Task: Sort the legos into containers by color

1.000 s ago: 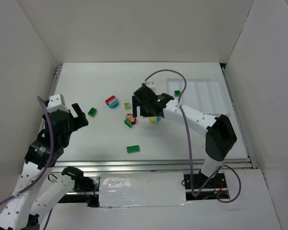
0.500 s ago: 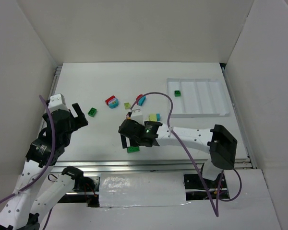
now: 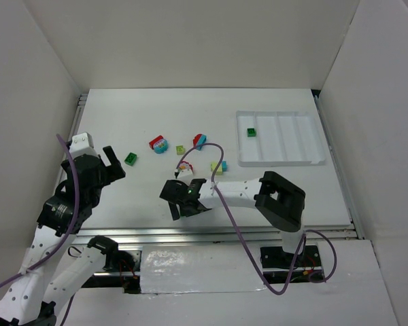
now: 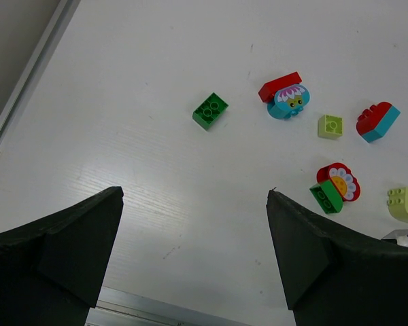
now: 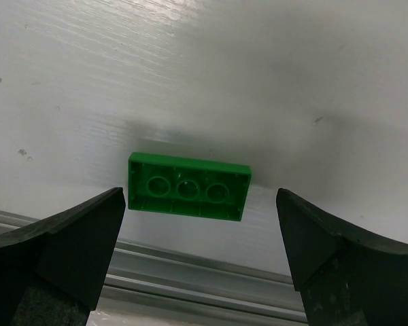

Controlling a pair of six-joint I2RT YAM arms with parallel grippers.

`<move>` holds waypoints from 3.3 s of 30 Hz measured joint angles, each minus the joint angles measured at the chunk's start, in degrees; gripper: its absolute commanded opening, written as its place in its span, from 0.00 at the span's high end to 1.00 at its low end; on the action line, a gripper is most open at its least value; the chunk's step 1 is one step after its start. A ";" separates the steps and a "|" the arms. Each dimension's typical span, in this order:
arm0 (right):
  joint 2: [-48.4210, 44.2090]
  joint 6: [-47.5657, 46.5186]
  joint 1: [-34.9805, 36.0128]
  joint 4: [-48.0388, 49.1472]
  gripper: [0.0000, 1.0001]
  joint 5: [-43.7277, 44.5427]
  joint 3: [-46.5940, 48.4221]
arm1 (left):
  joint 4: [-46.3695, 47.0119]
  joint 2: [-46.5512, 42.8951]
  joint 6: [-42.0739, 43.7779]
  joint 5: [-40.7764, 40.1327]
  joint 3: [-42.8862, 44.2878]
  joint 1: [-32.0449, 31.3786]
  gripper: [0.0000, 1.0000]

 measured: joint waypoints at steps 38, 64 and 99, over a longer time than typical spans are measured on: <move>-18.97 -6.23 -43.45 4.76 1.00 2.29 4.55 | 0.00 -0.33 0.09 1.38 0.00 -0.04 0.00; 9.55 -8.81 -52.19 -2.03 0.10 -0.94 25.49 | 0.00 -0.02 0.07 0.74 0.00 -0.42 0.01; 9.42 -38.71 -19.85 3.58 0.07 -20.02 19.63 | -2.69 6.40 -1.38 -1.88 0.68 0.79 0.01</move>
